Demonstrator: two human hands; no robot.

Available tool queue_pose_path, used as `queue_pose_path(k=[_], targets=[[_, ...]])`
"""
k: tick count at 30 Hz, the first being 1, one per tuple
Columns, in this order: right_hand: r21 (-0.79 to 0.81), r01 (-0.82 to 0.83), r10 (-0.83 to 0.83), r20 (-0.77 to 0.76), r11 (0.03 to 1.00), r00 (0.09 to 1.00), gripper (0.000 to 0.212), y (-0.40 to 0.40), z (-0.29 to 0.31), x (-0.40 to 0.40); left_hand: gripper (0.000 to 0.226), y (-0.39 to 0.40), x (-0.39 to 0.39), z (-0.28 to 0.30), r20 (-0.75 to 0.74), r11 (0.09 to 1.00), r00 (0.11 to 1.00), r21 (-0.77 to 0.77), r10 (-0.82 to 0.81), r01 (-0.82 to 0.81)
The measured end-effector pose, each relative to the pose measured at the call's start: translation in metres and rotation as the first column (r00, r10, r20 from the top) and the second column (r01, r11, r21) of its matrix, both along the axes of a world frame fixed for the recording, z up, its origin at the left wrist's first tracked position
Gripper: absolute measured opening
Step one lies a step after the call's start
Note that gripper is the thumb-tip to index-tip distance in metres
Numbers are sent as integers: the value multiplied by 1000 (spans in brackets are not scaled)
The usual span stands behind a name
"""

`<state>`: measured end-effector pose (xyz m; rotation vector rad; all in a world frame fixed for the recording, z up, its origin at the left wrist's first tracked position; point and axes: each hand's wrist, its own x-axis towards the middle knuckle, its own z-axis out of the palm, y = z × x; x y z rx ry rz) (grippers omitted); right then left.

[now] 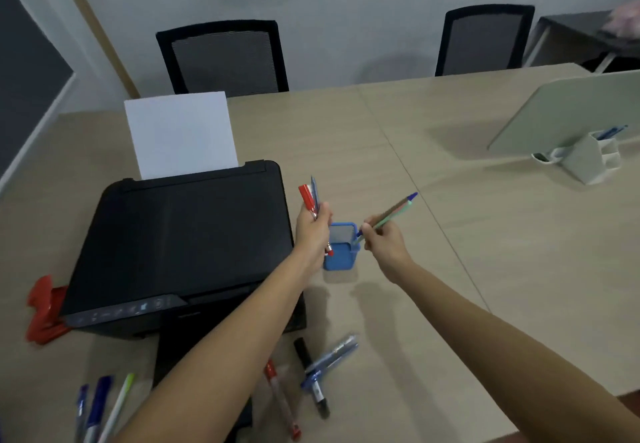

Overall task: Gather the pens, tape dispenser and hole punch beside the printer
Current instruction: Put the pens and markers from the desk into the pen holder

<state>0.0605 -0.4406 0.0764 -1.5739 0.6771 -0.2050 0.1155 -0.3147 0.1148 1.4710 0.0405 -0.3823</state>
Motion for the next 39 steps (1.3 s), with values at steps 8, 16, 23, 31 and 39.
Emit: queue_pose_path(k=[8,16,23,31,39], targets=[[-141,-186,149,-240,972,959,11,-27,-30,44,14,-43,32,-57,-130,962,954,57,272,-266],[-314,-384,274,-341,868,899,15,-37,-43,62,19,-49,30,-92,199,898,970,385,144,-212],[-294,-397,314,-294,869,903,15,-43,-44,63,18,-54,28,-96,-149,915,950,346,274,-210],[-120,-352,313,-257,928,914,24,-49,-49,61,36,-46,28,-88,-399,983,899,38,180,-180],[-104,-310,274,-266,945,924,40,-52,-49,46,65,-43,27,-68,-391,980,900,112,194,-163]])
